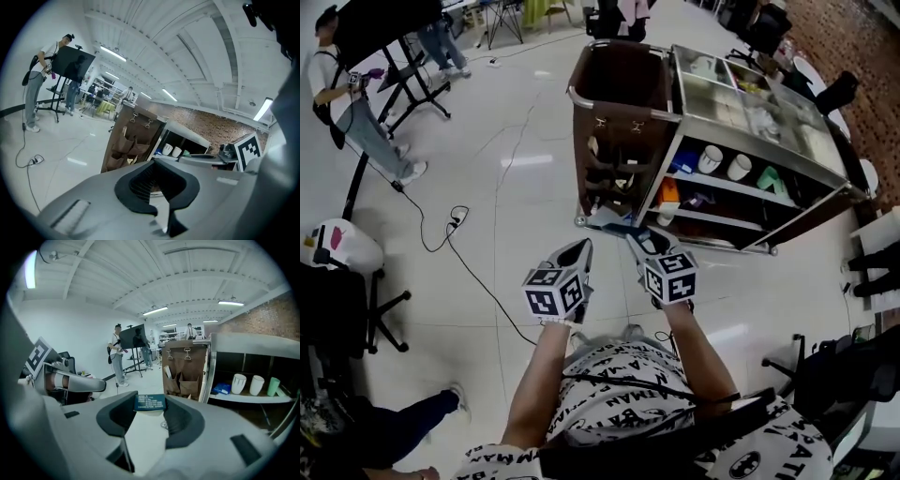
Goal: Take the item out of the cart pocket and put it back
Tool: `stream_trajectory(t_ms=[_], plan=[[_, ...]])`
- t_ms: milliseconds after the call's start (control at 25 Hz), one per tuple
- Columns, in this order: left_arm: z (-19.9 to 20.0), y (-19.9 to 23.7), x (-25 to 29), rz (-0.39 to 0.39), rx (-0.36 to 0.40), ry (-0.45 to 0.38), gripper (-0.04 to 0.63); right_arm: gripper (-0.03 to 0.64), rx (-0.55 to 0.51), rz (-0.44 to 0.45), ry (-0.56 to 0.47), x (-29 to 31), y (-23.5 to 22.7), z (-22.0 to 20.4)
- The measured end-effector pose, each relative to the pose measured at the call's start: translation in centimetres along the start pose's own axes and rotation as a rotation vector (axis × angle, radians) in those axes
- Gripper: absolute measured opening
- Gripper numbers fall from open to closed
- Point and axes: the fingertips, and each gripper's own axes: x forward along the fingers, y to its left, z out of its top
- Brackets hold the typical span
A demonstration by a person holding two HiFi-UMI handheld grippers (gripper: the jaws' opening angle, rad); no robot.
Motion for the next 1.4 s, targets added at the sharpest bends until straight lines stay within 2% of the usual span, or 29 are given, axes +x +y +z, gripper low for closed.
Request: stream_trajectory(t_ms=[320,520,840,1120,1400], plan=[[-0.4,-2.2,0.7,0.001,0.002,-0.011,0.002,0.189,-0.01,0.013,-0.007,-1.7,-0.9,-0.5],[-1.3,-2.2,1.0,0.011,-0.052,-0.007,0.0,0.187,-0.005,0.004,-0.008,-2.2,-1.4,-1.1],[-3.0,-1.2,0.3,0.02,-0.059,0.041,0.0,0.187,-0.01,-0.001,-0.005,-2.0,-0.4,-1.6],[-2.8,0.2,-0.7,0.018,-0.068,0.046,0.0,0.187,-0.015,-0.009,0.005,-1.4,1.4,-1.6],[-3.3,1.3,-1.9,0.002,-0.043,0.073,0.0,0.187,-0.009,-0.039,0.011,-1.4,3.1,-2.4]])
